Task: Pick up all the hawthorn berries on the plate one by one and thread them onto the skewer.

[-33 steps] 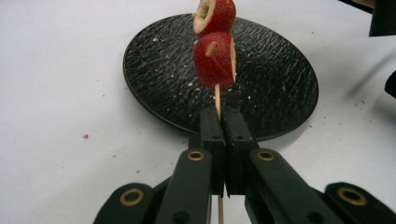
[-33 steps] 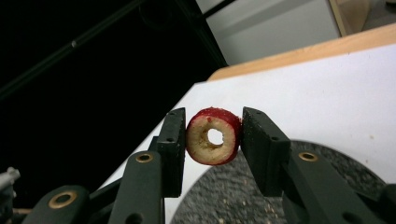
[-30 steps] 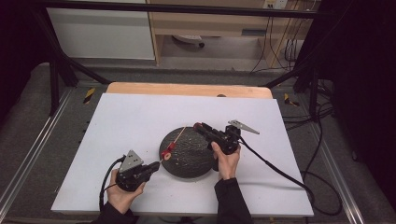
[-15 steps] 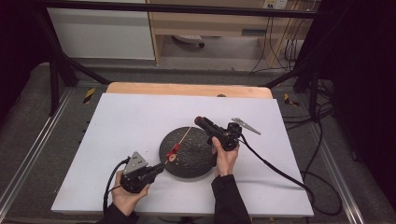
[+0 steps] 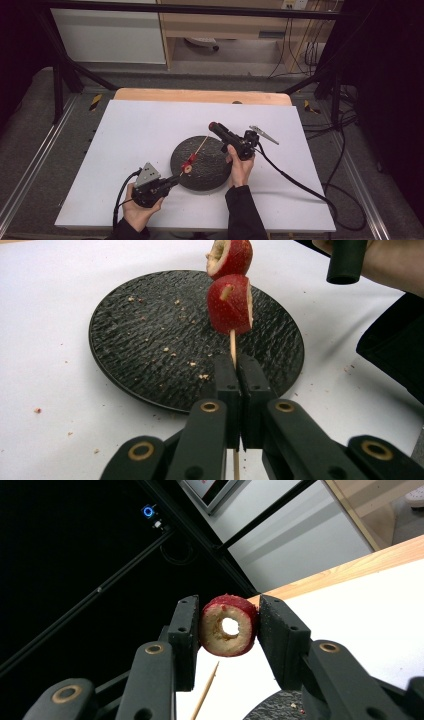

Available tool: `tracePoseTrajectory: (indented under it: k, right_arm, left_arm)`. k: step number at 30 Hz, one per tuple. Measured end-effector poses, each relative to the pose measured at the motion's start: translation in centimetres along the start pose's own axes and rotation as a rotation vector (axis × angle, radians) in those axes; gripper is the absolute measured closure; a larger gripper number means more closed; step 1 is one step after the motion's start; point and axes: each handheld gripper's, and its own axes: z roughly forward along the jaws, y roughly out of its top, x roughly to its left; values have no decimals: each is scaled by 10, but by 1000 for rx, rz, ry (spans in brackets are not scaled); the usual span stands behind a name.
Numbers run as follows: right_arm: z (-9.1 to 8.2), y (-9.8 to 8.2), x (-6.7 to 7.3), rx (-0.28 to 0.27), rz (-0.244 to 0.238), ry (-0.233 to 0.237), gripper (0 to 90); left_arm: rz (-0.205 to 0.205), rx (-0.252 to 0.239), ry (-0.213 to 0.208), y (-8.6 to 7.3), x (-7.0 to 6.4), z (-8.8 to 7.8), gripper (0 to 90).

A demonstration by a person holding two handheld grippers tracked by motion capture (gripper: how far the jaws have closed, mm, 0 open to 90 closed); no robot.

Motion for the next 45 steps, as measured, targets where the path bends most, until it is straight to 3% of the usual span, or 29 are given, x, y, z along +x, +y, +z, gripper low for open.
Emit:
tracePoseTrajectory:
  k: [16,30,45]
  right_arm:
    - [0,-3,0,-1,23,18,617]
    - [0,-8,1,-15,54,41,618]
    - [0,-8,2,-57,82,51,621]
  left_arm:
    - [-3,-13,0,3,-2,3,885]
    - [-53,-54,26,11,-11,9,885]
    - [-71,-84,53,10,-20,12,886]
